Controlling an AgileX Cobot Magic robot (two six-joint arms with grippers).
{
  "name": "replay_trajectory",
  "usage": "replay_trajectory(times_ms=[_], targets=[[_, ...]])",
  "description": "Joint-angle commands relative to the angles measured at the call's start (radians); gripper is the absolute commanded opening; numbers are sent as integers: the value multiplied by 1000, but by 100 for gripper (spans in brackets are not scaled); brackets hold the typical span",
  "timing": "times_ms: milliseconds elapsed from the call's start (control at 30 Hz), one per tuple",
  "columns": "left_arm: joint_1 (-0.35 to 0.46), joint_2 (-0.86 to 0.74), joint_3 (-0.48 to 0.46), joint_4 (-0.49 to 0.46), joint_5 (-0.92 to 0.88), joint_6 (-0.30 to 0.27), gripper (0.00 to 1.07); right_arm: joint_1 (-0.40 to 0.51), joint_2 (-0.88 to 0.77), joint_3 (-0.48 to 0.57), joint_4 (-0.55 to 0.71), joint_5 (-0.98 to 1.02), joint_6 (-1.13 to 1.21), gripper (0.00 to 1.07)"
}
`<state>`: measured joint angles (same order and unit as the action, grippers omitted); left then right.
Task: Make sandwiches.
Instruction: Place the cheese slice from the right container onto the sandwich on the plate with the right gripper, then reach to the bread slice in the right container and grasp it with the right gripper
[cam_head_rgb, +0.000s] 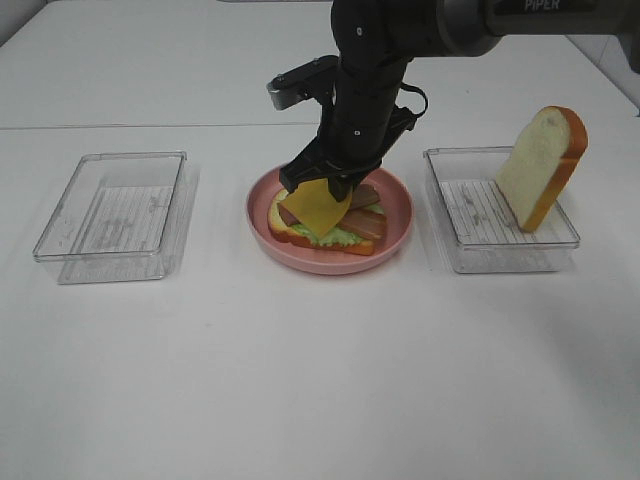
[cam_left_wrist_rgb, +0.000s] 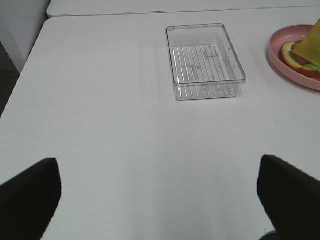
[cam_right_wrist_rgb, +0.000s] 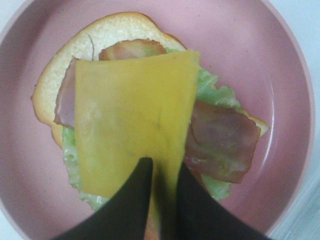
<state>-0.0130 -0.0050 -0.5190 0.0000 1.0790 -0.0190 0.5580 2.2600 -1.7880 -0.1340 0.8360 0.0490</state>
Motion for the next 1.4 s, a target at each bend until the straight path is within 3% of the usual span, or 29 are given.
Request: replay_trajectory(times_ms=[33,67,100,133,167,233,1400], targets=[[2,-19,3,-7,-4,-4,100,-1,0,-3,-7,3,5,39],[2,-19,3,-7,-4,-4,100,-1,-1,-3,-12,3,5,66],[2,-19,3,-7,-4,-4,100,-1,-2,-3,-20,3,4,86],[2,-19,3,-7,-4,-4,100,-1,-2,-3,-20,3,4,86],[2,-19,3,-7,-4,-4,100,-1,-2,-3,-28,6,3,94],[2,-19,3,-7,-4,-4,100,-1,-3,-3,-46,14,3,99],[2,-19,3,-7,-4,-4,100,-2,-317,-44,-113,303,10,99]])
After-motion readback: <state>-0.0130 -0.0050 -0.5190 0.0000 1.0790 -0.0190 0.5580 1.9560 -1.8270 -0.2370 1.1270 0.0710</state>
